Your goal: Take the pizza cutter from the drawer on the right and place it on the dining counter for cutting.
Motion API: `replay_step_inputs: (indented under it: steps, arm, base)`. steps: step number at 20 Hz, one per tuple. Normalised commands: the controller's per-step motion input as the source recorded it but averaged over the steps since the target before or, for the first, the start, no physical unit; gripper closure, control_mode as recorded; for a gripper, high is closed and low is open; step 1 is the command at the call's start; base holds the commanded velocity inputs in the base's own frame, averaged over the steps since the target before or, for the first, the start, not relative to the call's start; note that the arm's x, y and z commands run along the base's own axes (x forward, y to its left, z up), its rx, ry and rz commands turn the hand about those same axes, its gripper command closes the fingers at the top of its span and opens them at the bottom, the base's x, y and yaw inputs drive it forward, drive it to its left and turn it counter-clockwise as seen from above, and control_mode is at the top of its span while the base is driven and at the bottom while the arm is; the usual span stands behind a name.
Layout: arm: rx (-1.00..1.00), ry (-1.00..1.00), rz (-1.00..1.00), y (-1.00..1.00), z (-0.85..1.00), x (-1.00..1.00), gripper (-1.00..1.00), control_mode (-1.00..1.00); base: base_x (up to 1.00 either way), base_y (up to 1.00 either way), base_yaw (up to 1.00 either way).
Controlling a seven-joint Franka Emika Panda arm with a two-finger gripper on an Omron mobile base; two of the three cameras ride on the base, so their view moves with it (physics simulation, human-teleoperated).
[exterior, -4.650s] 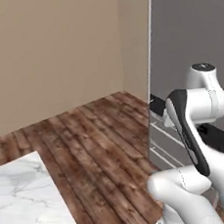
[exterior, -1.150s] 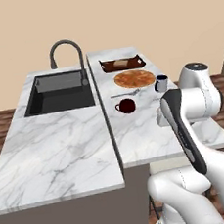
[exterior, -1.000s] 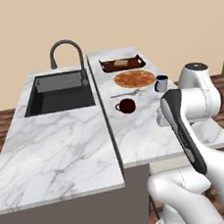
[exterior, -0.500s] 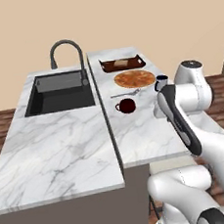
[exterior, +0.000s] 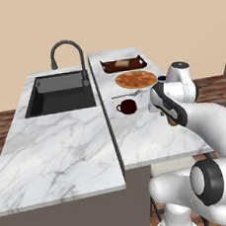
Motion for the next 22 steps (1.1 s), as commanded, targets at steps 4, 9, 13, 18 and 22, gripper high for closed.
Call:
replay_step_inputs:
  steps: [4, 9, 13, 18, 22]
  arm:
    - [0.00, 0.00, 0.00, -0.23, -0.34, 0.73, 1.00, -1.00]
    - [0.00, 0.00, 0.00, -0.29, -0.25, 0.40, 1.00, -1.00]
    - [0.00, 0.00, 0.00, -0.12, -0.12, 0.26, 1.00, -1.00]
    - [0.00, 0.00, 0.00, 0.00, -0.08, 0.09, 1.00, -1.00]
    - [0.00, 0.00, 0.00, 0.00, -0.19, 0.10, 1.00, -1.00]
  base:
    - [0.00, 0.00, 0.00]
    - [0.00, 0.00, 0.00]
    - [0.00, 0.00, 0.00]
    - [0.00, 0.00, 0.00]
    - [0.00, 0.00, 0.00]
